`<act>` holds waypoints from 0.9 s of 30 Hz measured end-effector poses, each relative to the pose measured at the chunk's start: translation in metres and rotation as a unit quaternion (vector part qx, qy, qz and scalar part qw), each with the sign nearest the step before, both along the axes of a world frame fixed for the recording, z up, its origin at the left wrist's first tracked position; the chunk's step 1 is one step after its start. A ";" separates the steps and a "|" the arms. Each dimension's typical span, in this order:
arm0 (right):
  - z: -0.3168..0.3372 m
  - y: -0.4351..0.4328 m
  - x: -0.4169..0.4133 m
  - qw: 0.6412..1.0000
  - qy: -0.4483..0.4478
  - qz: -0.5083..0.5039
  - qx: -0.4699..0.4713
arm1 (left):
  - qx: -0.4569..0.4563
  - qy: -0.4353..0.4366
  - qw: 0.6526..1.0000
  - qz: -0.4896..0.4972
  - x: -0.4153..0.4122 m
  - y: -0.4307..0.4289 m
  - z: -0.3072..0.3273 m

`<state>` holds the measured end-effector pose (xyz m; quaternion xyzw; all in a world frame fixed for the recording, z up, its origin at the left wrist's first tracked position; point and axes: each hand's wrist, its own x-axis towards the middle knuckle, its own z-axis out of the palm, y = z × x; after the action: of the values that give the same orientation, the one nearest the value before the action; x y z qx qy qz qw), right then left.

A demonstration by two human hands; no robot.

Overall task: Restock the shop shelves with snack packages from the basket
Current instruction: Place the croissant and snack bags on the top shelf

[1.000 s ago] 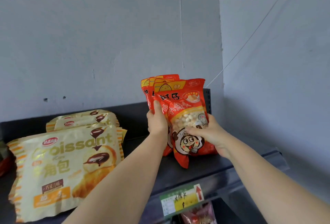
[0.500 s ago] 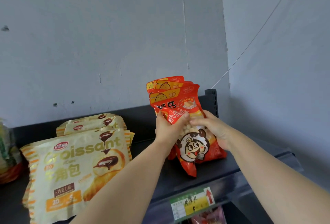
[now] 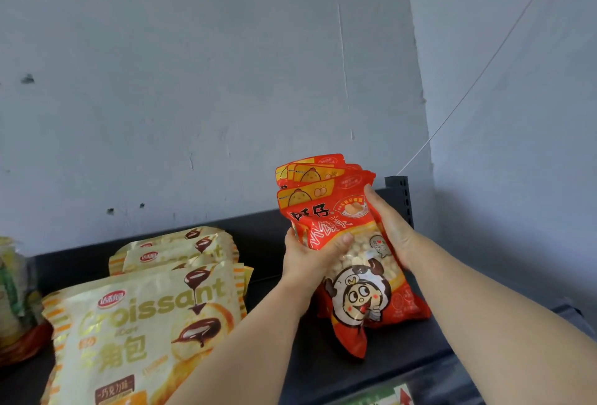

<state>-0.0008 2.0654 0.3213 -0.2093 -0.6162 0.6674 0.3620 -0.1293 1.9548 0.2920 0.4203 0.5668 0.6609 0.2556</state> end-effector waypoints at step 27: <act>-0.003 -0.064 0.009 0.966 -0.121 -0.173 0.152 | 0.022 0.078 0.989 0.123 0.012 -0.035 0.025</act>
<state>0.0086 2.0015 0.3188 -0.3347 -0.7040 0.4631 0.4217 -0.1174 1.9194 0.3171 0.4031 0.6175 0.6650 0.1180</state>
